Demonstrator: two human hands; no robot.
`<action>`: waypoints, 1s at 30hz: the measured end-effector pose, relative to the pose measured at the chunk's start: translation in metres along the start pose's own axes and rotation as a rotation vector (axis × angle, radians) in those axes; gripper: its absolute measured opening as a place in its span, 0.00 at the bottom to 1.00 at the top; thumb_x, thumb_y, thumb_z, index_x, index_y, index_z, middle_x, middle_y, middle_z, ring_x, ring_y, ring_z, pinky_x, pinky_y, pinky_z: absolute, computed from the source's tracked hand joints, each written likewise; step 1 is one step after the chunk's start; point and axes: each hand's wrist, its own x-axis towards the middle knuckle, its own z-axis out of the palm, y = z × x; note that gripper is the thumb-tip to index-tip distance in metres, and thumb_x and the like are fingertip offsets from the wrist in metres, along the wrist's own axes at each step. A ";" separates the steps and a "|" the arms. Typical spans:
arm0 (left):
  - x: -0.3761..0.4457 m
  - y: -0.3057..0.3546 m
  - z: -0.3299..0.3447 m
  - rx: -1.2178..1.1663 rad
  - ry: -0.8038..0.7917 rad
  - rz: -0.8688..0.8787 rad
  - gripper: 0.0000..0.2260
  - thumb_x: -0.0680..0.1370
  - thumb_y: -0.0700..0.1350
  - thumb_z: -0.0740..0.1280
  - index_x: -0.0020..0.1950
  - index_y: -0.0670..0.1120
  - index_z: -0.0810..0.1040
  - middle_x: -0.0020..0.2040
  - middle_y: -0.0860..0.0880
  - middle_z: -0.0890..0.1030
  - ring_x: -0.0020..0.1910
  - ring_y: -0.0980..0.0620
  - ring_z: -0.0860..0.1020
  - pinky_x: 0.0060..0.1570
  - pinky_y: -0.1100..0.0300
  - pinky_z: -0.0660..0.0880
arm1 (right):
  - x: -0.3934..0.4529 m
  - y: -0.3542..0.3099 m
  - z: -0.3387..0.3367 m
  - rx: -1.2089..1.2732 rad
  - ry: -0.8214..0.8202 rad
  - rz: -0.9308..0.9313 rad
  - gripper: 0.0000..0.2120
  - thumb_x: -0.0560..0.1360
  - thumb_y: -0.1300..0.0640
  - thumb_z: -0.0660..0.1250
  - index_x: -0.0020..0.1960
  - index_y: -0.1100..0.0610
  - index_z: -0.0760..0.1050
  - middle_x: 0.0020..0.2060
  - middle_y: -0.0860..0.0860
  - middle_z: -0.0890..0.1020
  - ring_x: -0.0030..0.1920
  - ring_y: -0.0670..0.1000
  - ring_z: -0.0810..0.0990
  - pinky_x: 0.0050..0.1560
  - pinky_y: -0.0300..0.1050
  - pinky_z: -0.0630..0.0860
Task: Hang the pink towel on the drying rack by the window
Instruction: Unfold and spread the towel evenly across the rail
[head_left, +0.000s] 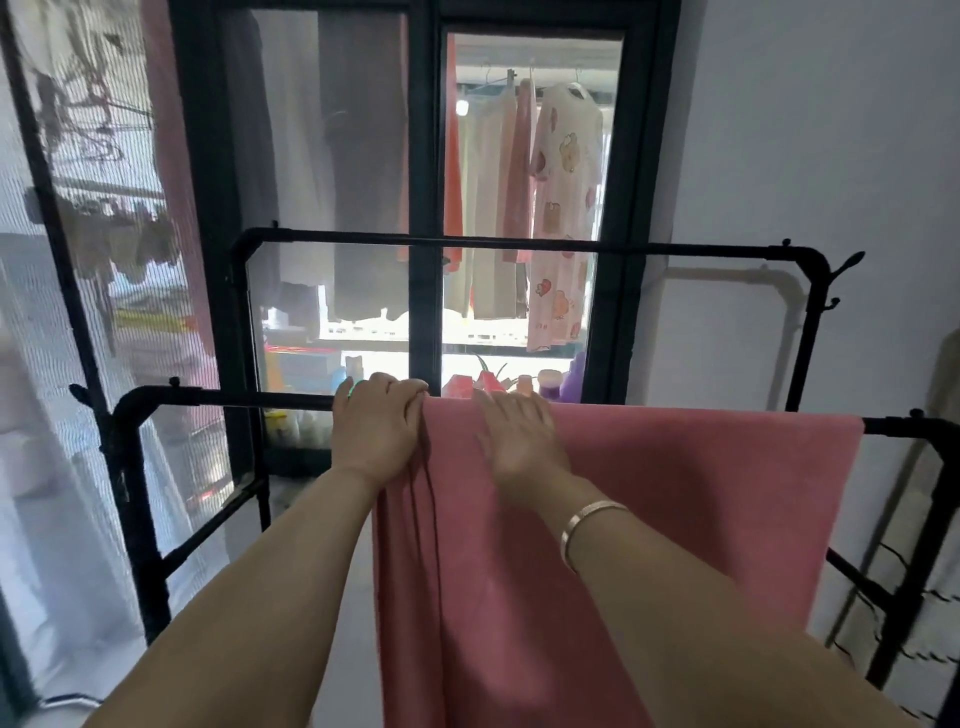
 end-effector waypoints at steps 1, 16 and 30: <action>-0.001 -0.003 -0.003 0.026 0.016 0.001 0.11 0.80 0.46 0.60 0.55 0.55 0.81 0.50 0.48 0.79 0.51 0.48 0.76 0.70 0.45 0.58 | 0.000 0.000 -0.001 0.001 -0.005 0.005 0.23 0.80 0.54 0.53 0.75 0.53 0.56 0.71 0.52 0.66 0.71 0.54 0.59 0.74 0.52 0.45; -0.012 -0.033 -0.018 0.137 0.169 -0.003 0.10 0.75 0.42 0.65 0.52 0.50 0.82 0.46 0.46 0.81 0.47 0.42 0.76 0.60 0.49 0.63 | 0.026 -0.035 -0.001 0.007 0.072 0.106 0.20 0.81 0.50 0.53 0.70 0.54 0.67 0.70 0.53 0.70 0.73 0.54 0.61 0.74 0.52 0.43; 0.004 -0.063 -0.035 -0.364 0.289 -0.441 0.09 0.74 0.45 0.65 0.50 0.52 0.84 0.46 0.49 0.84 0.46 0.45 0.80 0.57 0.49 0.72 | 0.034 -0.063 0.014 0.538 0.398 0.292 0.13 0.74 0.69 0.60 0.34 0.56 0.73 0.31 0.54 0.77 0.39 0.55 0.73 0.55 0.55 0.71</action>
